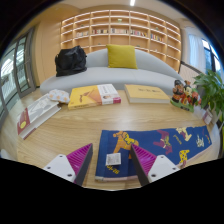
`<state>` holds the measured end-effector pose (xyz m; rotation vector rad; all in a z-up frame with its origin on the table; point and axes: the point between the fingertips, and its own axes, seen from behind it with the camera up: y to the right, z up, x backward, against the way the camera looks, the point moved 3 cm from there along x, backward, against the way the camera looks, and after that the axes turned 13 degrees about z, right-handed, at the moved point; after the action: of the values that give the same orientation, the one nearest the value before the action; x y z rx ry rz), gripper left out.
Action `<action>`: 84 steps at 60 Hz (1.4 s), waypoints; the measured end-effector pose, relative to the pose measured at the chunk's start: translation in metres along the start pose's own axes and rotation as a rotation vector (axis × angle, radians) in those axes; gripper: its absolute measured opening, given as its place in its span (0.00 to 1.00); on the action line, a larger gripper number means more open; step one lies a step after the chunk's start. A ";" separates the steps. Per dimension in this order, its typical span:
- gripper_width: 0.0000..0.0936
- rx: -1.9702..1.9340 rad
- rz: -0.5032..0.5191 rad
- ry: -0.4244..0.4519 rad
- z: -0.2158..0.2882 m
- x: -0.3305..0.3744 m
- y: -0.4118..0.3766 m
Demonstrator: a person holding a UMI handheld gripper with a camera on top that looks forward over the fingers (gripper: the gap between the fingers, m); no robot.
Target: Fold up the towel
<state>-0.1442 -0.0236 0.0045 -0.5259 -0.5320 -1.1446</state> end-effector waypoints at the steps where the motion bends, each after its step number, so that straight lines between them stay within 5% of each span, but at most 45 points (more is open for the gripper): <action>1: 0.78 0.010 -0.008 0.003 0.001 -0.001 0.001; 7: 0.53 0.045 0.025 0.001 0.001 -0.005 -0.009; 13: 0.05 0.092 0.022 0.007 0.003 -0.006 -0.010; 23: 0.03 0.063 0.038 -0.007 0.002 -0.004 -0.015; 29: 0.03 -0.001 0.153 -0.006 0.001 0.011 -0.041; 46: 0.03 -0.108 0.455 0.199 0.095 0.117 -0.095; 56: 0.03 -0.147 0.394 0.249 0.124 0.128 -0.010; 66: 0.03 -0.205 0.243 0.198 0.095 0.104 0.105; 72: 0.15 -0.244 0.177 0.157 0.066 0.090 0.166; 74: 0.35 -0.251 0.148 0.135 0.056 0.088 0.185; 77: 0.77 -0.259 0.088 0.121 0.046 0.089 0.216; 79: 0.93 -0.261 0.037 0.121 0.041 0.094 0.237; 84: 0.91 -0.251 -0.050 0.142 0.033 0.113 0.277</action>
<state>0.1478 0.0075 0.0699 -0.6447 -0.2810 -1.2946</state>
